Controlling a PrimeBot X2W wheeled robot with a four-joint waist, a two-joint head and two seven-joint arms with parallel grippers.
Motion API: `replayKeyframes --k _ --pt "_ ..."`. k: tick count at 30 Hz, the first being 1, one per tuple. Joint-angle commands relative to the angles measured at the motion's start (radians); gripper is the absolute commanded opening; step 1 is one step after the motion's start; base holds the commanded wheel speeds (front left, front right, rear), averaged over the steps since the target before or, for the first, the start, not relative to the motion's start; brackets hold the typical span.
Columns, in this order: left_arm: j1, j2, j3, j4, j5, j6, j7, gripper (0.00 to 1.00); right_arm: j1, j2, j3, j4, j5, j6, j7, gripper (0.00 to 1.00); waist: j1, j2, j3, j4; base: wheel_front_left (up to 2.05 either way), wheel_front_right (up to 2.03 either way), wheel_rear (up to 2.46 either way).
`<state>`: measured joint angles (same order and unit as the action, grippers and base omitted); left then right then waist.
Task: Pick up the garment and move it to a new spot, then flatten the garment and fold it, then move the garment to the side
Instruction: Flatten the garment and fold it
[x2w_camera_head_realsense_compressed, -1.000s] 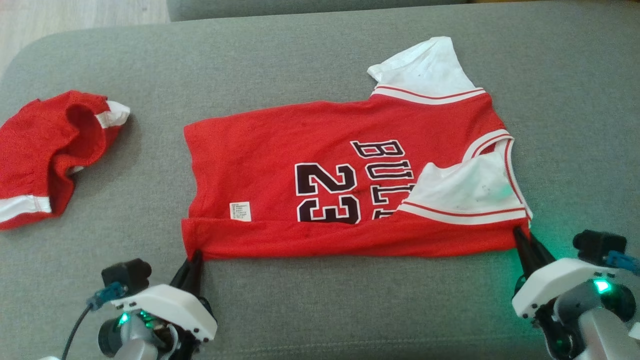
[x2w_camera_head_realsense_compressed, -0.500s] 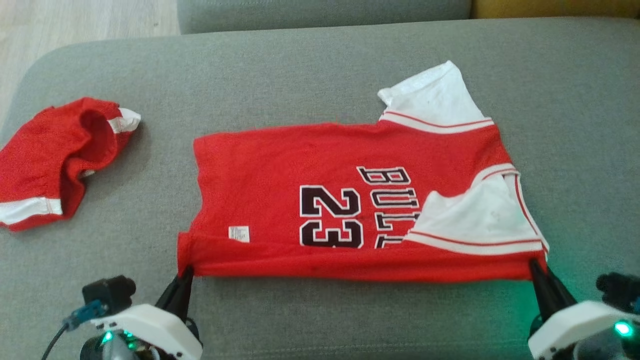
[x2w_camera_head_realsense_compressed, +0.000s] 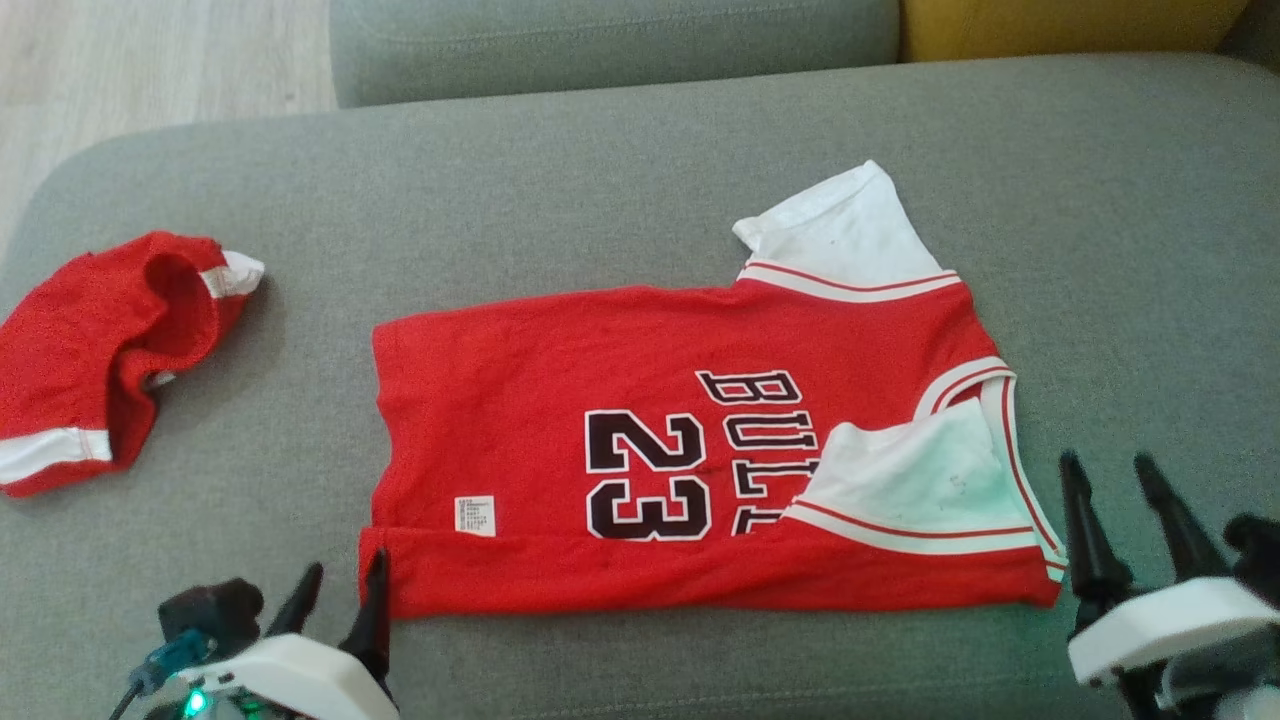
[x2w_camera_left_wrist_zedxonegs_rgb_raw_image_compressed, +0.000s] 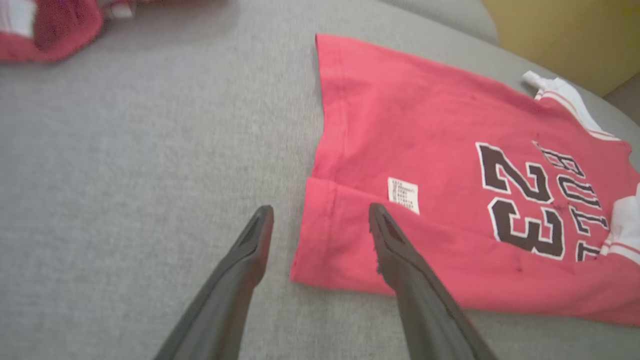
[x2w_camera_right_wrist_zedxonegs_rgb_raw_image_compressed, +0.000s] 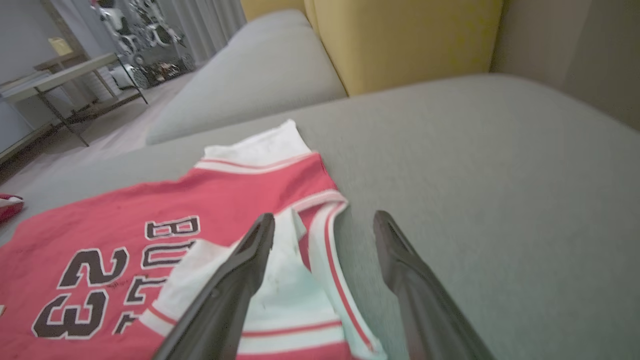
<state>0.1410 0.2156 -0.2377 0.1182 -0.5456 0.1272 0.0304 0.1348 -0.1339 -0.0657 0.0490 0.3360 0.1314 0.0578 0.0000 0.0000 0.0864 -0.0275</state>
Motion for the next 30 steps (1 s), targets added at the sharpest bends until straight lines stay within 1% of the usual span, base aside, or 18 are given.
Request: replayKeyframes --k 1,5,8,12,19,26,28,30 --pt "-0.051 0.019 0.04 -0.047 0.027 0.012 -0.037 1.0 -0.043 -0.026 0.028 -0.065 -0.025 -0.001 -0.02 1.0 0.0 0.0 -0.014 0.0 0.0 0.0 0.0" --pt "-0.078 0.025 0.036 -0.085 0.093 0.047 -0.104 1.0 -0.053 -0.032 0.049 -0.142 -0.062 -0.001 -0.032 1.0 0.0 0.0 -0.036 0.001 0.0 0.0 0.0" --pt "-0.098 0.023 0.026 -0.111 0.126 0.06 -0.136 1.0 -0.052 -0.032 0.054 -0.175 -0.085 -0.001 -0.014 1.0 0.0 0.0 -0.045 0.004 0.0 0.0 0.0" --pt "-0.133 0.03 0.01 -0.11 0.16 0.061 -0.159 1.0 -0.04 -0.015 0.055 -0.2 -0.099 -0.001 0.01 1.0 0.0 0.0 -0.045 0.012 0.0 0.0 0.0" --pt "-0.201 0.027 -0.006 -0.074 0.177 0.058 -0.17 1.0 -0.044 -0.002 0.052 -0.213 -0.099 -0.001 0.021 1.0 0.0 0.0 -0.017 0.014 0.0 0.0 0.0" --pt "-0.366 0.011 -0.024 0.019 0.175 0.024 -0.161 1.0 -0.085 0.002 0.061 -0.213 -0.085 -0.001 0.02 1.0 0.0 0.0 0.053 0.009 0.0 0.0 0.0" --pt "-0.439 0.002 -0.029 0.081 0.163 0.001 -0.146 1.0 -0.105 0.004 0.069 -0.21 -0.083 -0.001 0.02 1.0 0.0 0.0 0.082 0.004 0.0 0.0 0.0" --pt "-0.521 0.003 -0.039 0.162 0.156 -0.034 -0.127 1.0 -0.126 0.005 0.077 -0.206 -0.079 -0.001 0.018 1.0 0.0 0.0 0.115 0.002 0.0 0.0 0.0"
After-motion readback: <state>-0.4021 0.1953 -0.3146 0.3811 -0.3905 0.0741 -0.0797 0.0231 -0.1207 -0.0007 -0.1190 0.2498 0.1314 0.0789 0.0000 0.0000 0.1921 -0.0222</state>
